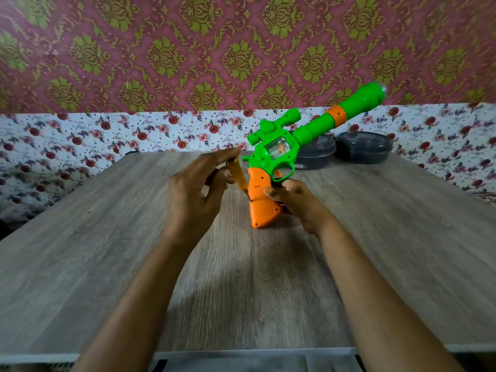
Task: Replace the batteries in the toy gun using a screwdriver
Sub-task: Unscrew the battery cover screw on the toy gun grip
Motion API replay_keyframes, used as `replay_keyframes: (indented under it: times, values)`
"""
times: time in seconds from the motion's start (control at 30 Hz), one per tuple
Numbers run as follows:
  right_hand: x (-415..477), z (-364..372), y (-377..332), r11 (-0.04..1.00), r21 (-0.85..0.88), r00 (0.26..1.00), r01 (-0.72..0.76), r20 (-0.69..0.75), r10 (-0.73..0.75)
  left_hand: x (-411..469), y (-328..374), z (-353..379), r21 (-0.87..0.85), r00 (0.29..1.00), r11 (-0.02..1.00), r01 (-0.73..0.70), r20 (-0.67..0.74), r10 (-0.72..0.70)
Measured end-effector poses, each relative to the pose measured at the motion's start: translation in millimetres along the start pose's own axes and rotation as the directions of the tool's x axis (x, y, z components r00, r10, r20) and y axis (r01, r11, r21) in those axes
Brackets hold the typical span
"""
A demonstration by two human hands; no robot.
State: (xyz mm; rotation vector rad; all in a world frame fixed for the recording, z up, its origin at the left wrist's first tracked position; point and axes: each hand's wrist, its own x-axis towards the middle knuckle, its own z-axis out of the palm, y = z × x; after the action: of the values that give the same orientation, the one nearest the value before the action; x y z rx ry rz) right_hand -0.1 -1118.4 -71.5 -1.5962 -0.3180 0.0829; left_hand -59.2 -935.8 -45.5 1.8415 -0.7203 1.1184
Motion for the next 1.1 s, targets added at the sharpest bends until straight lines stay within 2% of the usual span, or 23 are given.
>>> replay_keyframes:
  times: [0.13, 0.33, 0.47, 0.77, 1.1]
  values:
    - [0.3, -0.4, 0.2, 1.0, -0.012, 1.0, -0.01, 0.0, 0.01, 1.0, 3.9, -1.6, 0.026, 1.0, 1.0, 0.009, 0.007, -0.009]
    - [-0.2, -1.2, -0.4, 1.0, -0.001, 1.0, -0.006, 0.029, 0.006, 0.5, 6.7, -1.7, -0.087, 0.994, 0.991, 0.106, -0.019, -0.108]
    - [-0.9, 0.1, -1.3, 1.0, 0.02, 0.999, -0.011, 0.04, 0.01, -1.1, 6.4, 1.1, -0.077, 0.992, 0.99, 0.119, -0.038, -0.122]
    - [-2.0, 0.7, -3.9, 0.999, -0.039, 1.0, -0.017, 0.008, 0.018, -1.3, 1.0, 2.0, -0.01, 0.998, 0.999, 0.051, 0.025, -0.051]
    - [-3.3, 0.6, -2.9, 1.0, 0.022, 0.999, 0.011, 0.043, -0.012, -0.2, 2.6, 0.8, -0.067, 0.994, 0.994, 0.092, -0.054, -0.095]
